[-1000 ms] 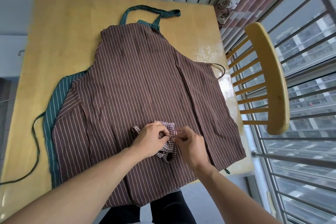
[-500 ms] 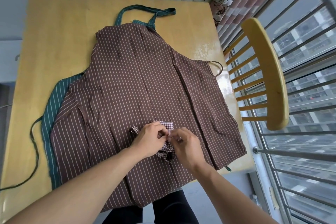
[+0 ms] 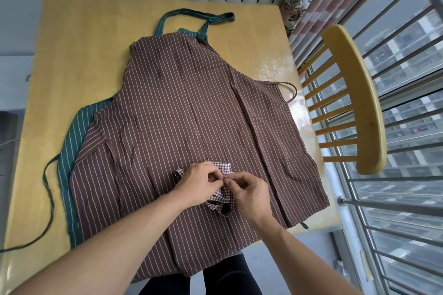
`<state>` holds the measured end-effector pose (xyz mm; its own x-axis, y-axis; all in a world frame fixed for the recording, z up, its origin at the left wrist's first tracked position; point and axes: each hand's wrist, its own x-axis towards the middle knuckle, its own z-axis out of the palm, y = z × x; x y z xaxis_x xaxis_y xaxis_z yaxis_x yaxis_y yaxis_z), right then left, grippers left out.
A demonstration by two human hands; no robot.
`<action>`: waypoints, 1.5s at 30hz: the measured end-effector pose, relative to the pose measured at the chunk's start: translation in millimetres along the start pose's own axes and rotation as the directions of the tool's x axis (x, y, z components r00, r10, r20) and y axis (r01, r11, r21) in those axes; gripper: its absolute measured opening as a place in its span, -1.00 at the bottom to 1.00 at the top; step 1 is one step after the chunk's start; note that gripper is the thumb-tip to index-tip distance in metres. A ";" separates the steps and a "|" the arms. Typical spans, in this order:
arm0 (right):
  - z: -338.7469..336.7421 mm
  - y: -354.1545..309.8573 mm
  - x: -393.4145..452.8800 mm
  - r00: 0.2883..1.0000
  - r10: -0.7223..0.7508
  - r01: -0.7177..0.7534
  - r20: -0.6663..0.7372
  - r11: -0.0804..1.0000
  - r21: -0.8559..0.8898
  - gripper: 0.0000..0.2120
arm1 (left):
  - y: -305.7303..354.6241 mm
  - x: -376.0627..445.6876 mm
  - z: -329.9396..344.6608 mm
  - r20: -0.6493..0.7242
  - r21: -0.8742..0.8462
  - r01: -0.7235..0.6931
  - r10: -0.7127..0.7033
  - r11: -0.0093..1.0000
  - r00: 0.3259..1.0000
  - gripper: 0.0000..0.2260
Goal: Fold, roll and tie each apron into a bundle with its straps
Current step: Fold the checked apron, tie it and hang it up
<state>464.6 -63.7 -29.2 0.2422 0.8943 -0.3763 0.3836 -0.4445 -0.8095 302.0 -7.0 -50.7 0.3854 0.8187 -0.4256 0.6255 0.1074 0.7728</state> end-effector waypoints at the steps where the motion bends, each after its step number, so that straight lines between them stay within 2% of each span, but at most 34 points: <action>1: 0.0 -1.0 -1.1 1.000 0.005 -0.004 -0.016 1.000 0.012 -0.93 | 0.3 -0.7 0.2 0.005 0.006 0.003 -0.003 1.000 1.000 -0.96; 3: 0.4 -3.3 -3.2 0.999 0.008 -0.007 -0.043 1.000 0.024 -0.88 | 1.9 -1.3 -0.3 0.014 0.014 0.011 -0.012 1.000 1.000 -0.95; 7: 1.4 -5.9 -5.3 0.999 0.025 -0.026 -0.041 0.999 -0.041 -0.95 | 5.1 -1.7 -0.4 0.015 0.036 0.009 -0.010 0.999 1.000 -0.93; 9: 1.9 -5.5 -5.6 1.000 -0.030 0.028 -0.008 0.986 -0.164 -0.92 | 3.2 -2.0 0.7 0.018 0.038 0.006 -0.006 0.999 1.000 -0.91; 12: 1.2 -5.1 -6.4 0.982 -0.161 0.190 0.102 0.875 -0.445 -0.87 | -1.1 -2.4 3.3 0.012 0.055 -0.021 0.020 0.998 1.000 -0.88; 14: 1.1 -7.7 -6.0 0.975 -0.173 0.221 0.143 0.844 -0.489 -0.85 | -1.5 -3.7 4.3 0.000 0.078 -0.035 0.035 0.996 0.999 -0.87; 16: 1.8 -10.3 -4.0 0.978 -0.146 0.201 0.150 0.855 -0.479 -0.83 | -1.8 -5.6 5.3 -0.015 0.086 -0.056 0.057 0.995 0.998 -0.87; 23: 1.6 -14.9 3.4 0.971 0.111 -0.032 0.213 0.939 -0.342 -0.81 | -3.5 -15.3 8.8 -0.118 0.110 -0.127 0.140 0.986 0.983 -0.90; 25: 2.0 -16.3 3.2 0.959 0.150 -0.039 0.241 0.911 -0.411 -0.81 | -3.3 -17.3 11.5 -0.132 0.137 -0.158 0.177 0.978 0.975 -0.91; 28: 1.5 -18.9 6.2 0.949 0.139 0.075 0.282 0.771 -0.633 -0.78 | 0.4 -21.5 17.8 -0.140 0.191 -0.243 0.271 0.951 0.952 -0.90; 29: 1.5 -20.1 7.0 0.949 0.157 0.065 0.274 0.753 -0.655 -0.77 | 0.2 -22.5 20.2 -0.155 0.208 -0.260 0.294 0.943 0.943 -0.89; 30: 1.2 -20.2 9.0 0.944 0.199 0.011 0.262 0.778 -0.628 -0.77 | -1.2 -23.9 21.5 -0.173 0.224 -0.266 0.307 0.938 0.936 -0.88; 32: -0.3 -19.1 13.7 0.909 0.337 -0.191 0.246 0.860 -0.474 -0.80 | -6.3 -26.6 22.9 -0.184 0.244 -0.293 0.341 0.924 0.922 -0.87; 33: -2.2 -19.6 15.3 0.877 0.409 -0.297 0.251 0.873 -0.387 -0.82 | -8.5 -28.4 23.4 -0.174 0.250 -0.319 0.366 0.914 0.914 -0.86; 35: -5.0 -19.1 17.2 0.835 0.473 -0.398 0.281 0.872 -0.285 -0.85 | -9.0 -32.0 24.3 -0.175 0.266 -0.351 0.403 0.898 0.898 -0.84; 40: -9.8 -19.2 13.9 0.804 0.513 -0.498 0.301 0.857 -0.130 -0.86 | -1.5 -33.8 28.6 -0.199 0.262 -0.313 0.368 0.913 0.908 -0.86; 45: -11.6 -16.3 12.3 0.809 0.515 -0.498 0.284 0.857 -0.133 -0.87 | 2.4 -32.2 30.4 -0.170 0.277 -0.289 0.343 0.916 0.924 -0.92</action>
<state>471.7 -46.1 -15.5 0.1404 0.5093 -0.8491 0.3268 -0.8333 -0.4458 311.7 -50.2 -49.4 0.4551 0.8891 -0.0478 0.6497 -0.2950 0.7006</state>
